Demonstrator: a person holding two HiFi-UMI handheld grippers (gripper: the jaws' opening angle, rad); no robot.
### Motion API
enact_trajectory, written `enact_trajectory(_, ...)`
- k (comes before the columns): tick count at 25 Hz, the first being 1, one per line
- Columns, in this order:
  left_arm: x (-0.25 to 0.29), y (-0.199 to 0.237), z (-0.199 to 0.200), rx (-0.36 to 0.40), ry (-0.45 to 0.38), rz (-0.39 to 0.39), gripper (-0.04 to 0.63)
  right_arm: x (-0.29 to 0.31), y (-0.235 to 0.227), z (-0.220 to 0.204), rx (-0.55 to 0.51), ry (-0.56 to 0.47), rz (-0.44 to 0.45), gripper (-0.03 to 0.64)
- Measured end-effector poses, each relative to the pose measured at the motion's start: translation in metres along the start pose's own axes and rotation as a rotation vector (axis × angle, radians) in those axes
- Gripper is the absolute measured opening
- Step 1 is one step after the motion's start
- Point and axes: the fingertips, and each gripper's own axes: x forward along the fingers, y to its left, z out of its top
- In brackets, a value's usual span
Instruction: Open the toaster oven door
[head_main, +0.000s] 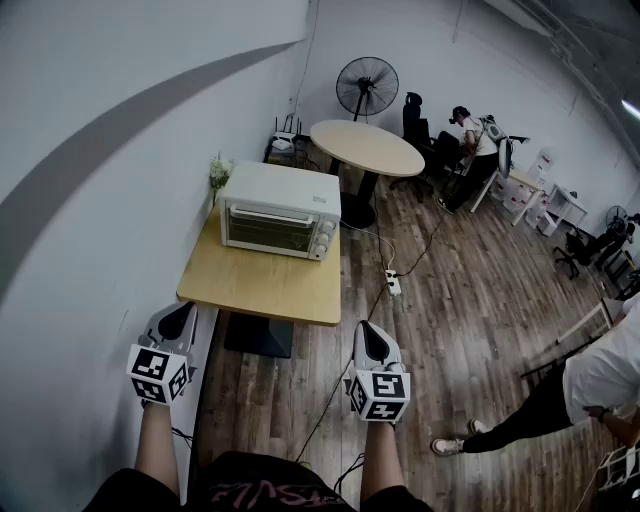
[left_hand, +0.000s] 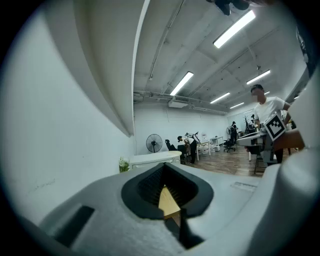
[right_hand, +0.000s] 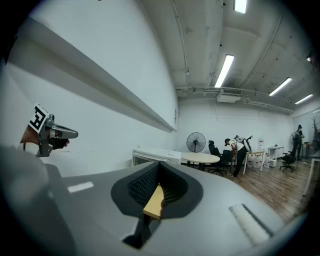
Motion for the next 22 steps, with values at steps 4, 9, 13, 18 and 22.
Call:
enact_trajectory(4, 0.002, 0.000, -0.001, 0.006, 0.000, 0.007, 0.000, 0.001, -0.003, -0.001, -0.002, -0.005, -0.003, 0.008)
enact_trajectory(9, 0.000, -0.002, -0.003, -0.023, -0.003, 0.009, 0.002, -0.001, -0.004, -0.001, 0.003, -0.011, 0.006, 0.008)
enact_trajectory(13, 0.003, -0.012, -0.001, -0.006, 0.002, 0.002, 0.002, -0.001, -0.010, 0.000, 0.009, -0.025, 0.014, 0.008)
enact_trajectory(18, 0.010, -0.030, -0.004, -0.018, 0.003, 0.010, 0.001, 0.001, -0.015, -0.005, -0.015, -0.029, 0.057, 0.009)
enact_trajectory(22, 0.017, -0.043, -0.003, -0.017, 0.001, 0.023, 0.002, 0.004, -0.025, -0.006, -0.017, -0.040, 0.076, 0.011)
